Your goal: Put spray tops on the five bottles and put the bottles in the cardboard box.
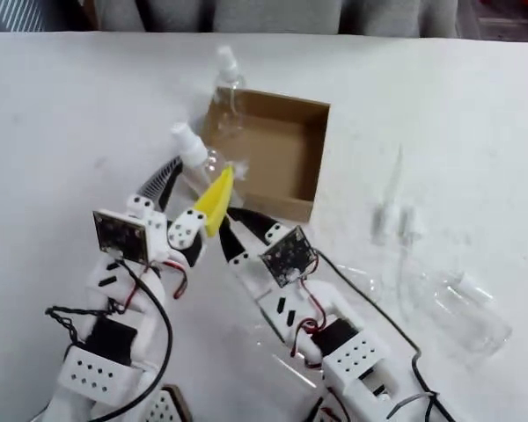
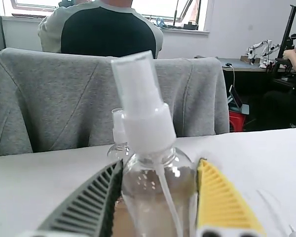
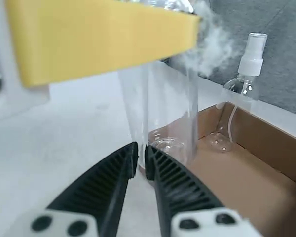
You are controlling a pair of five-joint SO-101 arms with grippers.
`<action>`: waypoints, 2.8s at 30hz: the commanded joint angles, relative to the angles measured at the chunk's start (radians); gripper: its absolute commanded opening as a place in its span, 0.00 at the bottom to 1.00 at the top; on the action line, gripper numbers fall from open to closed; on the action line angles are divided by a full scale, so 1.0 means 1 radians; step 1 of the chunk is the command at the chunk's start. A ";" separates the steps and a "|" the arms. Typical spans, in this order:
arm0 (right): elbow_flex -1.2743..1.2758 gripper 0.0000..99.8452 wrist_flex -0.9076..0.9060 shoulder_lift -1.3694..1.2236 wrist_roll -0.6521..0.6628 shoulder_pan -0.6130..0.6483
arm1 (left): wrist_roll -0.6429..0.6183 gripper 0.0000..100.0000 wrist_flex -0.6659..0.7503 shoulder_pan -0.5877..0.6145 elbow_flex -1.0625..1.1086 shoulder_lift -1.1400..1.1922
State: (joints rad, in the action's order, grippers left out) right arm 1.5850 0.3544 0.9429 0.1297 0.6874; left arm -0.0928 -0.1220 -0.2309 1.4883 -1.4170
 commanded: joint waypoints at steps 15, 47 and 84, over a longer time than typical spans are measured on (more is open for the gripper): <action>0.066 0.02 -0.222 0.165 0.147 -0.243 | 0.107 0.02 0.302 0.035 -0.164 0.349; 0.110 0.02 -0.665 0.579 0.143 -0.383 | 0.118 0.02 1.017 0.091 -0.707 1.667; 0.110 0.02 -0.665 0.579 0.143 -0.386 | 0.227 0.02 1.089 0.124 -0.853 1.905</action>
State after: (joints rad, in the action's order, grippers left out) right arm 1.6863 -0.3069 1.5090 0.2647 0.3130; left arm 0.1266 0.9429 -0.1358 0.6767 0.4872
